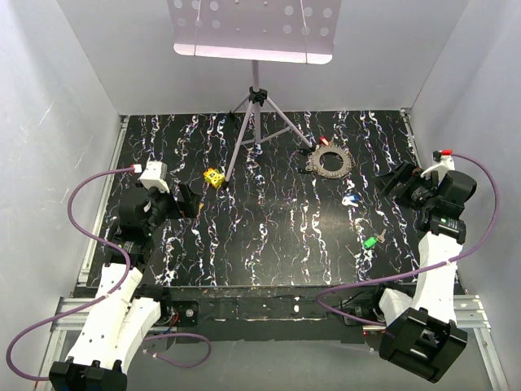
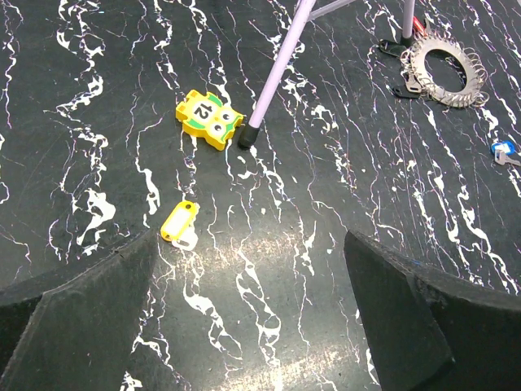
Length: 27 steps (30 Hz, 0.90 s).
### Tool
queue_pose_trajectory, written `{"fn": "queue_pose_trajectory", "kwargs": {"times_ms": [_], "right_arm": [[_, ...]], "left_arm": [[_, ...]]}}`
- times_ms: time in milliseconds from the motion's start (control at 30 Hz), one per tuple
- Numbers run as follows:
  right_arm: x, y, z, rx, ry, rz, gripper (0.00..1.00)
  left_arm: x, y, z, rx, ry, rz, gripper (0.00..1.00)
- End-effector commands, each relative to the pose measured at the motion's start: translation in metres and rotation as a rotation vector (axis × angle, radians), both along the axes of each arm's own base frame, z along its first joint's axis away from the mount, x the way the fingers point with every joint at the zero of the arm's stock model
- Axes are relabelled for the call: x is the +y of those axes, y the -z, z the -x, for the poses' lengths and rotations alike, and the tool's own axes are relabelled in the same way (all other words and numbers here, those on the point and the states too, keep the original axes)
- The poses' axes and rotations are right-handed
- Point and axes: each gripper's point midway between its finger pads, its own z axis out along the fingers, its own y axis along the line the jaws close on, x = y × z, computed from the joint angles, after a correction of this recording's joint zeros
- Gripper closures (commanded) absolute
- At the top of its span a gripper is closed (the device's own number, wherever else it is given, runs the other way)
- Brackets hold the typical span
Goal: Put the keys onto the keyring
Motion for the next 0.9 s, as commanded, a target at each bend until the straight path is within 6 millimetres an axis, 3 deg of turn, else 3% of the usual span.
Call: {"fn": "queue_pose_trajectory", "kwargs": {"times_ms": [0,200,467,633,867], "right_arm": [[0.0,-0.012,-0.004,-0.053,-0.014,0.01,0.0],[0.02,-0.017,0.004,-0.102,-0.162,0.006,0.0],[0.073,-0.034,0.042,-0.253,-0.593,0.065,0.0],[0.085,-0.018,0.055,-0.249,-0.658,0.14,0.0],[0.095,-0.001,0.067,-0.25,-0.738,0.139,0.0]], "left_arm": [[0.0,-0.015,0.0,-0.032,0.003,0.002,0.0],[-0.005,-0.017,0.0,-0.036,0.021,0.022,0.0],[-0.007,-0.007,-0.002,0.05,0.003,0.061,0.0],[-0.018,-0.004,0.006,0.149,0.019,0.146,0.0],[-0.016,0.03,0.009,0.337,-0.032,0.157,0.01]]}}
